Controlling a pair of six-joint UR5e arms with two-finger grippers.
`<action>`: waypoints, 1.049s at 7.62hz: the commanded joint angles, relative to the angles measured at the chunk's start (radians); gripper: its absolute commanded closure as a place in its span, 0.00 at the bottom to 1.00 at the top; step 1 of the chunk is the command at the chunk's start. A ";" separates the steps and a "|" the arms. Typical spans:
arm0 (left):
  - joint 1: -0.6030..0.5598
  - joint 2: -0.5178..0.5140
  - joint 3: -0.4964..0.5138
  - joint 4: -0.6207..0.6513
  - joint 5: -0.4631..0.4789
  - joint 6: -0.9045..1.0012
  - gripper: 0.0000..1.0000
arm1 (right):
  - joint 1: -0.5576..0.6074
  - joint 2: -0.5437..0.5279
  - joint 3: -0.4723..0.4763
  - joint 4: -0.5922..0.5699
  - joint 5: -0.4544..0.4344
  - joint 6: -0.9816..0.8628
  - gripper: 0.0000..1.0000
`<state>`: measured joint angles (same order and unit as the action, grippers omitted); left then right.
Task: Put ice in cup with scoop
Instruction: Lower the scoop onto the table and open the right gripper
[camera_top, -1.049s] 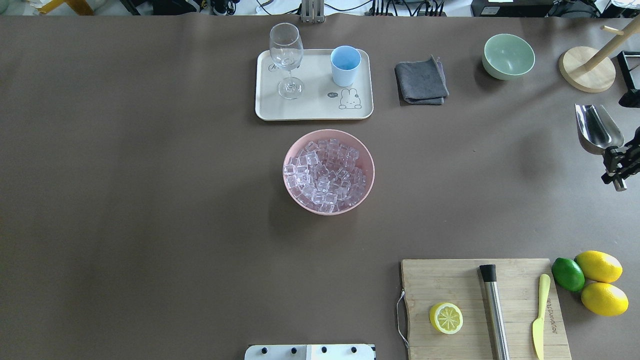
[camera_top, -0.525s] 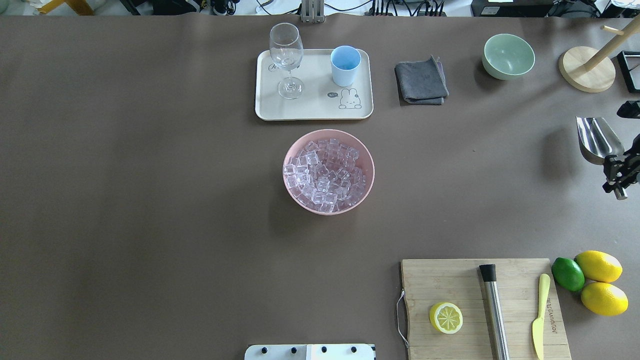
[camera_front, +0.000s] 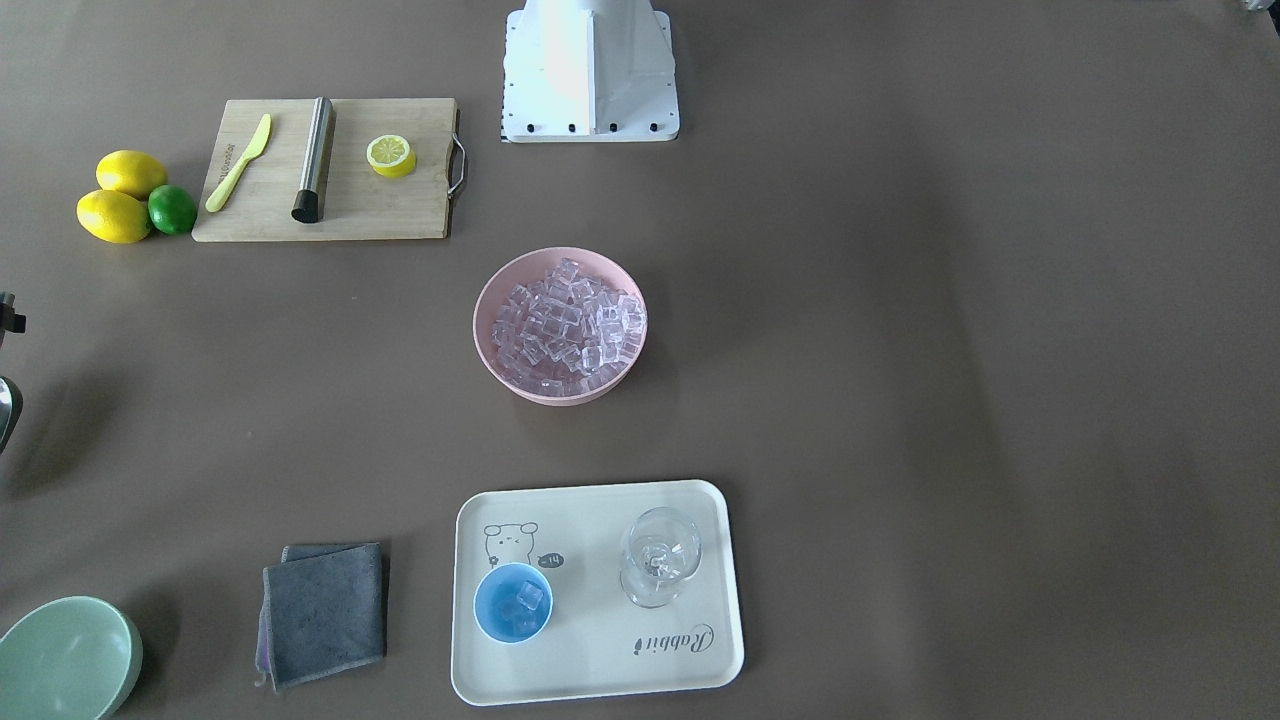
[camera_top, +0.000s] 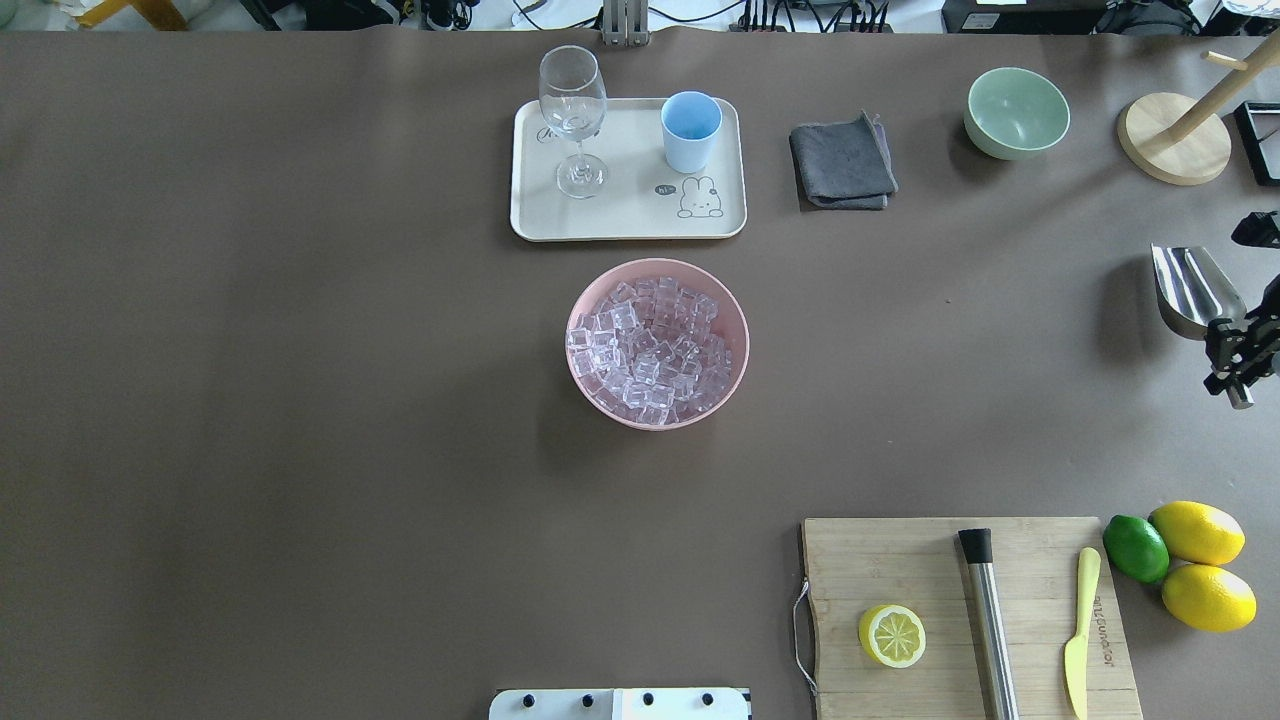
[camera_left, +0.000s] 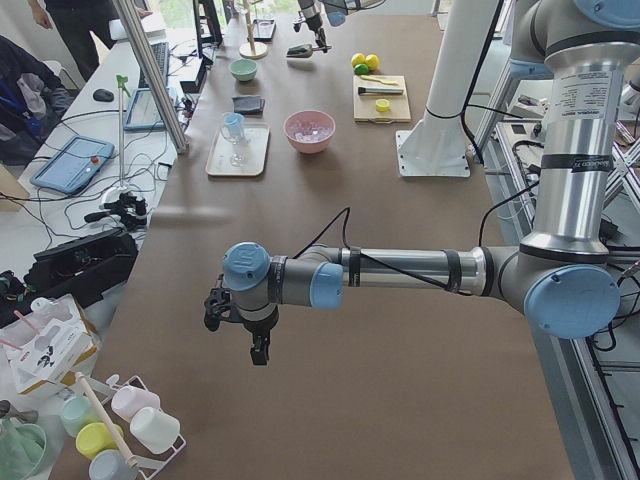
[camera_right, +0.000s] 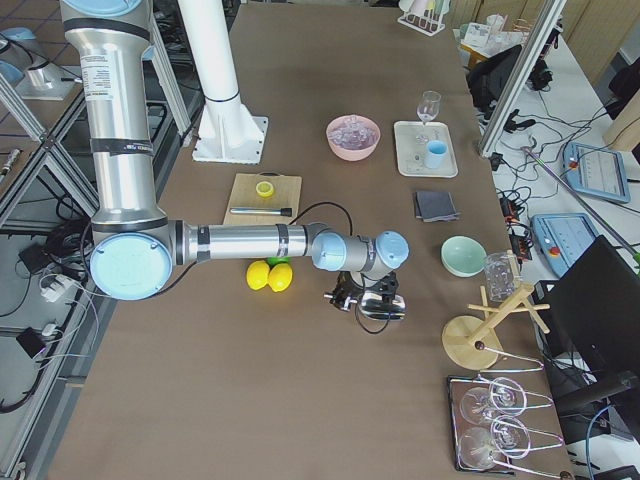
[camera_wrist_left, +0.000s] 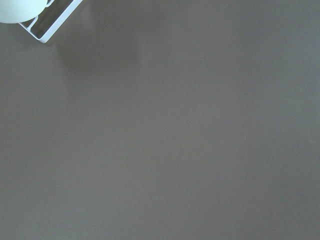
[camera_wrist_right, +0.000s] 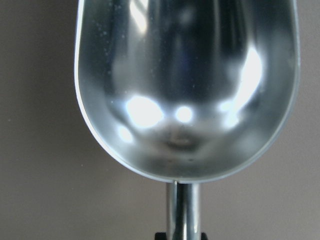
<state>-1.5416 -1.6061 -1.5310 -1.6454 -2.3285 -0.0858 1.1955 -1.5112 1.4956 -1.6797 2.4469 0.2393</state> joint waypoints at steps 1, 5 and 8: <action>0.000 0.000 -0.001 -0.001 0.001 -0.005 0.00 | -0.001 0.000 -0.024 0.001 0.029 -0.002 0.54; -0.002 0.000 -0.001 -0.001 0.001 -0.003 0.00 | -0.001 0.008 0.012 -0.002 0.030 -0.002 0.00; -0.002 0.000 -0.001 -0.001 0.001 0.001 0.00 | 0.137 0.005 0.145 0.001 -0.021 -0.008 0.00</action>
<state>-1.5432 -1.6061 -1.5324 -1.6459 -2.3270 -0.0870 1.2318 -1.5053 1.5688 -1.6793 2.4671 0.2392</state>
